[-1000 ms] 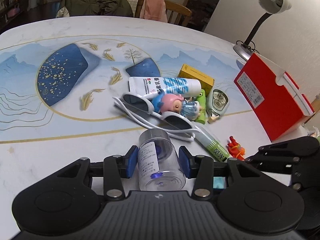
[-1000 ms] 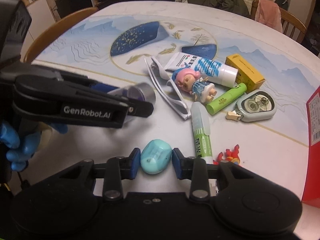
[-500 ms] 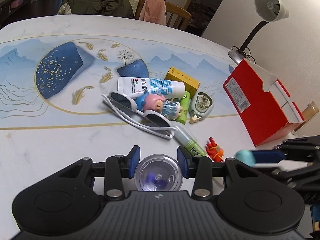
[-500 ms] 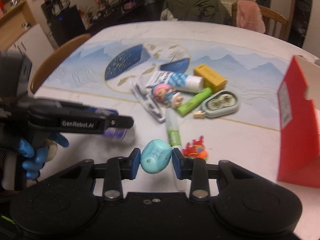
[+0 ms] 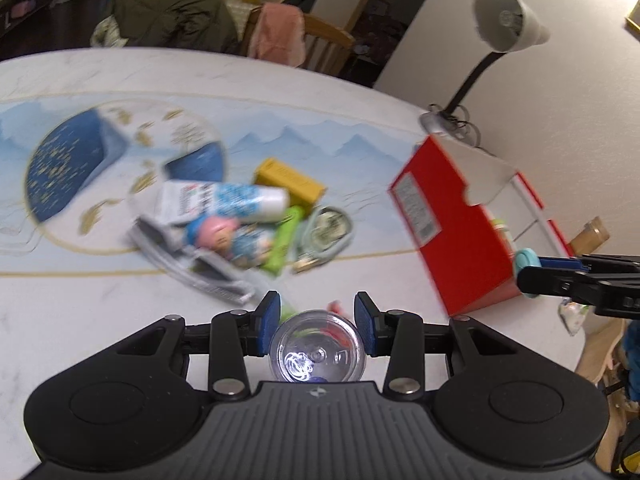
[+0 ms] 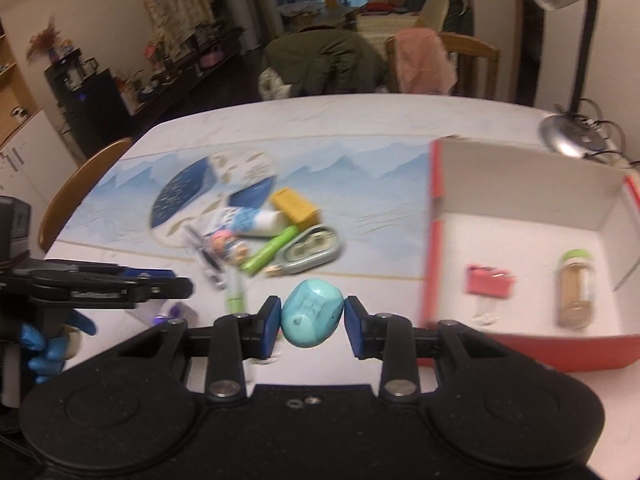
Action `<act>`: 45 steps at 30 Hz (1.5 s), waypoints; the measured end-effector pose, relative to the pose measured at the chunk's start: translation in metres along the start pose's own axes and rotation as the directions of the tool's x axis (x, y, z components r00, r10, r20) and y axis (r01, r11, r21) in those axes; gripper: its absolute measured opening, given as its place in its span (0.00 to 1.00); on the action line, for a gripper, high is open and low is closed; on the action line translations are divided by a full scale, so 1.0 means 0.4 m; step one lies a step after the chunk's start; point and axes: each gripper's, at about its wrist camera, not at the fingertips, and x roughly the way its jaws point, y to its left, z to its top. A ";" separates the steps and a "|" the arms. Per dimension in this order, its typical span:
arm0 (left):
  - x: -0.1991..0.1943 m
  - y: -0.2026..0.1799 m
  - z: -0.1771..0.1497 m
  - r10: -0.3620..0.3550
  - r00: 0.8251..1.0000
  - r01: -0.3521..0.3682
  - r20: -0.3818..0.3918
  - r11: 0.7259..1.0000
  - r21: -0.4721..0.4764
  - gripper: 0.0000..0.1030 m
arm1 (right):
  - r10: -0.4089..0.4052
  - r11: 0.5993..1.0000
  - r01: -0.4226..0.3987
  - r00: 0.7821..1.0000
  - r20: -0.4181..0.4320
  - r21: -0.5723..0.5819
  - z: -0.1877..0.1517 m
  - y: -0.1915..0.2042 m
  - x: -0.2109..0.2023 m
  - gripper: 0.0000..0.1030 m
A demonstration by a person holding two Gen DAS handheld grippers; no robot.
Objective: Organize rigid objects
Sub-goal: 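Carry the teal case into the shoebox and open the right tool while the left tool carries the vial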
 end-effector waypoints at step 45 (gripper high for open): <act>0.528 -0.626 0.274 -0.025 0.995 0.053 -0.093 0.948 0.313 0.39 | -0.086 0.995 0.091 0.987 -0.136 0.037 0.020 -0.470 0.132 0.32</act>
